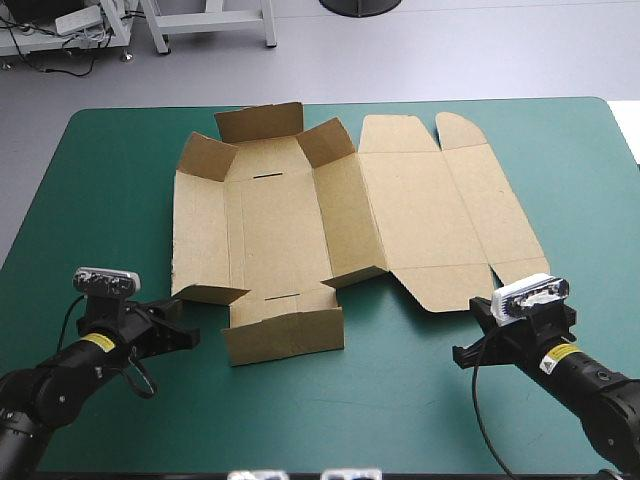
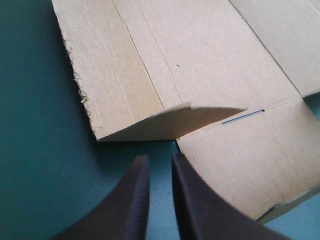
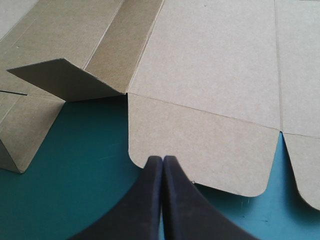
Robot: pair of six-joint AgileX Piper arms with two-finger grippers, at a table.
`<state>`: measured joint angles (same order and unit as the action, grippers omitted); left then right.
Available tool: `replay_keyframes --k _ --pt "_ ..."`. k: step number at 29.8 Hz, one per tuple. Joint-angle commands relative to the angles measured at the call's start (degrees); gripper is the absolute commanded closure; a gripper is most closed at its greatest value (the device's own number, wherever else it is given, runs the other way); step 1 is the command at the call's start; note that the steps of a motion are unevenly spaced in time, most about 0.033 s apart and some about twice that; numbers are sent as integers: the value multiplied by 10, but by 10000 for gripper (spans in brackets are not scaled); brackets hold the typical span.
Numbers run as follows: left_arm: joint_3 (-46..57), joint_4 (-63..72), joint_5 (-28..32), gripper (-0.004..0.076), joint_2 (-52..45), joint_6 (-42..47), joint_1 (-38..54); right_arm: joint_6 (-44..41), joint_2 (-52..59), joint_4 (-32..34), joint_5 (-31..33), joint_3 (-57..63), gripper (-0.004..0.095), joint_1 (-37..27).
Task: Fold the box
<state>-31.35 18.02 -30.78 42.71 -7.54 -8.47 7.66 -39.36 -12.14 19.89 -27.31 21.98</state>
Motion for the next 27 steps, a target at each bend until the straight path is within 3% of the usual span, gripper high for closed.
replay_keyframes --k 1,4,13,17,23,27 --pt "-54 29 11 437 38 9 -4 0 -1 -1 -45 -21 931 -3" --pt "-97 42 -10 353 73 9 -4 0 -1 -1 -51 -21 931 -3" --pt "-233 58 -111 339 182 -8 13 -4 -1 -1 -42 -21 929 -3" --pt "-286 132 -154 313 218 -69 66 -4 -1 -1 -35 -21 914 -3" --pt "-317 238 -285 306 275 -180 190 -4 -1 0 -35 -21 905 -3" --pt "-317 348 -319 306 304 -259 263 -4 -1 -1 -35 -21 905 -3"
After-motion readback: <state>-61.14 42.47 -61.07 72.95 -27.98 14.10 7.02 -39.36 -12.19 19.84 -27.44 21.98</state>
